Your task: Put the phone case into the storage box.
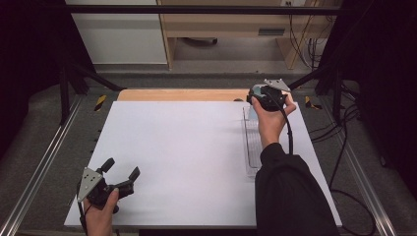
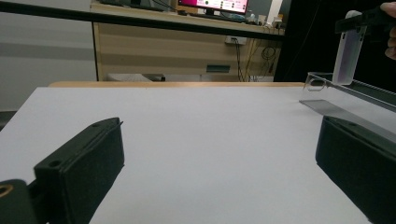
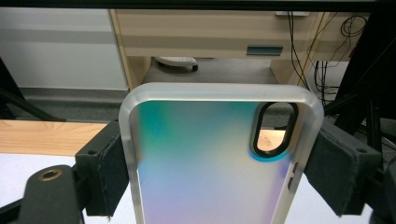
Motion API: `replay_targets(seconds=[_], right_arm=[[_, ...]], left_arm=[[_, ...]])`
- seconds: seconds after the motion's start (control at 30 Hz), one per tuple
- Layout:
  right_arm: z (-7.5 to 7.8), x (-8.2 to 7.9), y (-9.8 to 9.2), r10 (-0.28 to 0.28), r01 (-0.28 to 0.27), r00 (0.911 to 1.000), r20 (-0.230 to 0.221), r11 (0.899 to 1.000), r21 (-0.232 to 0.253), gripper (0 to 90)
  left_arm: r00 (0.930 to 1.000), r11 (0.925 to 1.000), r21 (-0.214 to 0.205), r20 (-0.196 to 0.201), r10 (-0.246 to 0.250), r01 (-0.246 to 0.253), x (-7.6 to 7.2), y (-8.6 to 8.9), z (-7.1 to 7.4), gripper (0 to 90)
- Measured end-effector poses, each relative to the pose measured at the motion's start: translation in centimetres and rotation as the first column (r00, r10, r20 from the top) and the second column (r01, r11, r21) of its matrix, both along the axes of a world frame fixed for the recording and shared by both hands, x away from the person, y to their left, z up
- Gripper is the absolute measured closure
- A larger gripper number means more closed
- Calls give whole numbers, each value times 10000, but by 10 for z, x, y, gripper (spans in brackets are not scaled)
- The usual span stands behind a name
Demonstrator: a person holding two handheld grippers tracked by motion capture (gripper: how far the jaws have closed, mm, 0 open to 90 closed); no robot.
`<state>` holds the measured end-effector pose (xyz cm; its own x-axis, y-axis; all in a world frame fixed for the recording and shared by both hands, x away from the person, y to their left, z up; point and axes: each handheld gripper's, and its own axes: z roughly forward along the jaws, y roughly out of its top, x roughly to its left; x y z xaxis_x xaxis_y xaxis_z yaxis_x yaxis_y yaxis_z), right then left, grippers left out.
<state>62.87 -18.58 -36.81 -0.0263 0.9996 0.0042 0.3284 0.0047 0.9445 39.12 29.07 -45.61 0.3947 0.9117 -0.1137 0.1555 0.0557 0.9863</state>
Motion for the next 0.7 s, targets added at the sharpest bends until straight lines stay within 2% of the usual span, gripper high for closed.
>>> replay_targets(seconds=[0.07,0.33,0.43,0.7], right_arm=[[-4,2,2,-218,218,9998,-3,9996,-205,177],[-15,13,8,-368,368,9993,-47,9992,-146,176],[-24,19,9,-475,472,9987,-160,9988,-157,176],[-31,25,12,-653,649,9976,-224,9977,-199,176]], left_arm=[[10000,10000,2,9,13,-13,0,0,0,8],[10000,9999,108,19,-63,63,0,-3,0,8],[10000,9999,108,29,-76,76,0,-3,0,8],[9998,9996,197,52,-195,194,0,-4,0,8]])
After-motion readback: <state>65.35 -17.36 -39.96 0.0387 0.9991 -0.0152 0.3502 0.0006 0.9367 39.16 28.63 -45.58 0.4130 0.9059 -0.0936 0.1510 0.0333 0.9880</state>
